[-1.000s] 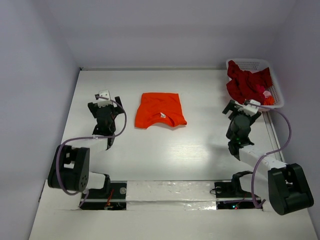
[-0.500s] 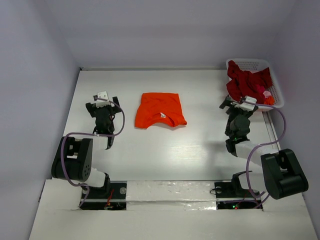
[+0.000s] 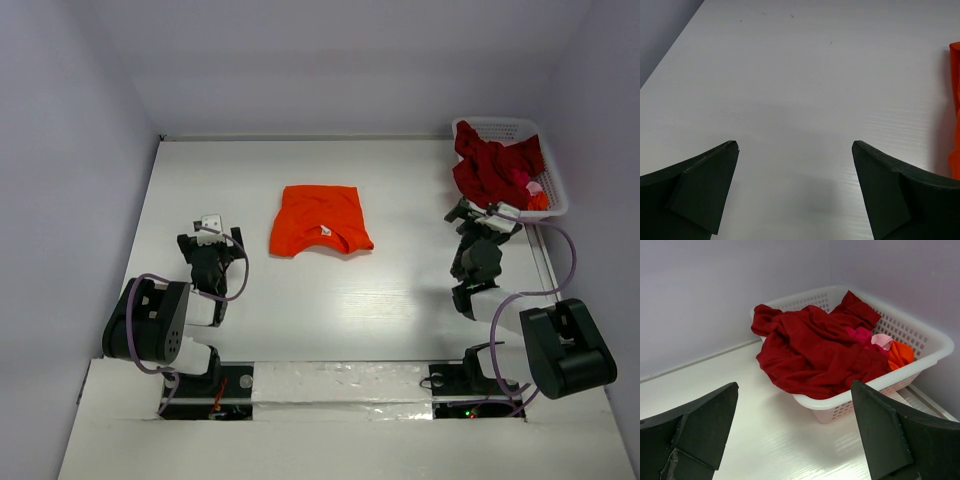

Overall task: Fold and stack the t-shirts
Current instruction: Fold the tshirt

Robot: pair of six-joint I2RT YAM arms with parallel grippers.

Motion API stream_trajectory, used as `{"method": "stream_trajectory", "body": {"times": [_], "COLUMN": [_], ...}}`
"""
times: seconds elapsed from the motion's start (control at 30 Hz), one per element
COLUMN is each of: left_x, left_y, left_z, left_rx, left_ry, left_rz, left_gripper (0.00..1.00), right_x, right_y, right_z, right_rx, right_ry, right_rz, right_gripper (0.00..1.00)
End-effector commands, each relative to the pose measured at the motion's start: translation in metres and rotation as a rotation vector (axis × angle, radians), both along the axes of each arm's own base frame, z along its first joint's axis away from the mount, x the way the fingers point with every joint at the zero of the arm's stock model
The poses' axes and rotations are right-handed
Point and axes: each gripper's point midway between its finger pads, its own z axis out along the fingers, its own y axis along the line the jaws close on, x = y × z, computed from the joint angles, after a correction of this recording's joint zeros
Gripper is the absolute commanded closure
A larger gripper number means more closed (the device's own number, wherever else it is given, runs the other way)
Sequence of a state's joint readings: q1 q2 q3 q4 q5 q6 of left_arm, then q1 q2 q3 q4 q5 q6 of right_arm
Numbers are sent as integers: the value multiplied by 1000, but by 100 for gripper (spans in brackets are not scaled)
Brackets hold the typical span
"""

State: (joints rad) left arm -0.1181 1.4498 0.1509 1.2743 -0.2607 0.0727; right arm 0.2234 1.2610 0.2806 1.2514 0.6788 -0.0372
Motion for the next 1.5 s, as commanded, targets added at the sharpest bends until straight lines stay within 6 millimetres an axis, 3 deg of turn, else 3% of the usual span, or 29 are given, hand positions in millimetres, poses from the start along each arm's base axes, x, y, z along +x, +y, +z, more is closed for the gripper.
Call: {"method": "stream_trajectory", "body": {"times": [0.0,0.23,0.3,0.47,0.57,0.6,0.63,0.7,0.73,0.87,1.47], "left_x": [15,15,15,15,21,22,21,21,21,21,21], "left_y": [-6,-6,-6,-4,13,12,13,12,12,12,12], "left_z": [98,97,98,98,94,93,93,94,93,93,93], "left_rx": [-36,-36,-36,-38,-78,-80,-81,-81,-81,-81,-81], "left_ry": [-390,-385,-388,-388,-372,-362,-365,-372,-365,-365,-368], "left_rz": [-21,-23,-23,-12,91,89,90,87,88,87,87], "left_gripper": [1,1,1,1,1,1,1,1,1,1,1], "right_x": [-6,-5,8,2,1,4,-1,8,16,21,22], "right_y": [-8,-6,29,38,40,40,39,34,30,6,6], "right_z": [39,38,46,47,46,32,40,30,38,34,32], "right_rx": [47,47,-117,-185,-209,-216,-234,-188,-171,-66,-63], "right_ry": [-162,-157,-129,-159,-172,-153,-210,-130,-141,-127,-112], "right_rz": [-42,-27,168,311,373,381,374,352,330,198,196], "right_gripper": [0,0,0,0,0,0,0,0,0,0,0]}}
